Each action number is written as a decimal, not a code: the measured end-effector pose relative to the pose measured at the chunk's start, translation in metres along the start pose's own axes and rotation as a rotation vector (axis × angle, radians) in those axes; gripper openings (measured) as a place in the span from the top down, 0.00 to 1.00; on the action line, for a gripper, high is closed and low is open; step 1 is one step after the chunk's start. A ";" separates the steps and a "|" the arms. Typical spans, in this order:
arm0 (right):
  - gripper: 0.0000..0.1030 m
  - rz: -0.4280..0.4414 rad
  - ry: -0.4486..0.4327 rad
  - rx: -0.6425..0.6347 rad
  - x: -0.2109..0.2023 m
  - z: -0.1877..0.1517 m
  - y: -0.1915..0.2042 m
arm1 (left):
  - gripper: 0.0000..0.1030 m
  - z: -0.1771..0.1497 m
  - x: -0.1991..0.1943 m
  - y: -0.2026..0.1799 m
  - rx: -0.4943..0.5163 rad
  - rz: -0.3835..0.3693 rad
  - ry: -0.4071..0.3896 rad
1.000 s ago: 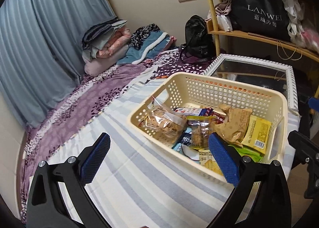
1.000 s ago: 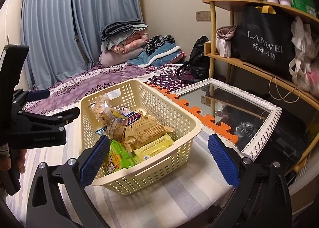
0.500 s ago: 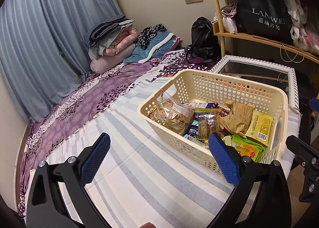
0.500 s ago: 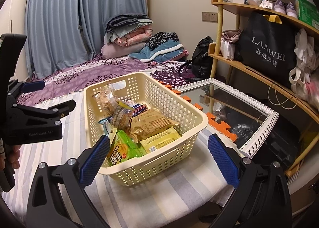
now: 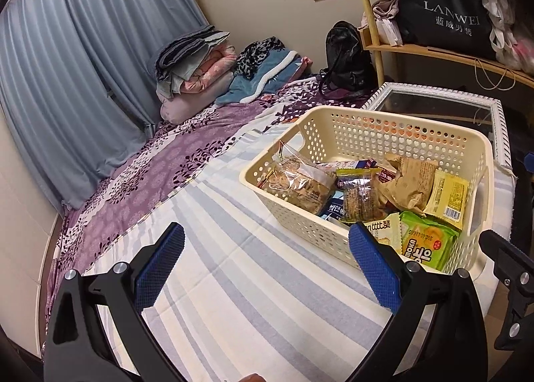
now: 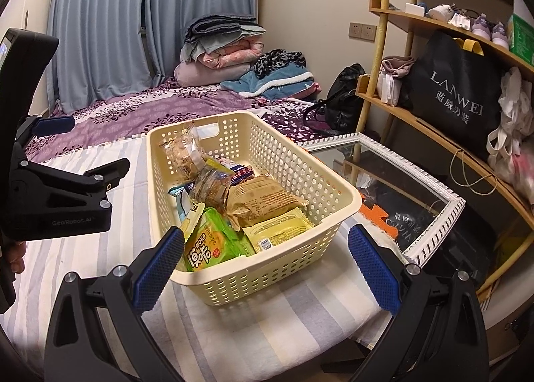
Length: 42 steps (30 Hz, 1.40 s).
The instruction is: Organize snacks
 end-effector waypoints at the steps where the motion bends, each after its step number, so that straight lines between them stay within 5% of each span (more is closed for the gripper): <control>1: 0.05 0.001 0.001 0.001 0.000 0.000 0.000 | 0.03 0.000 0.000 0.000 0.001 0.000 0.000; 42: 0.05 0.025 0.027 0.028 0.011 -0.007 -0.001 | 0.03 -0.003 0.003 -0.011 0.039 0.004 -0.003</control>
Point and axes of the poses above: each gripper's, at about its wrist camera, not at the fingertips, and x roughly the way its jaws point, y to its left, z to its top, the point moved 9 cm from there along x, roughly the way its jaws point, and after that the axes turned 8 degrees about z, right-handed, at the moved point
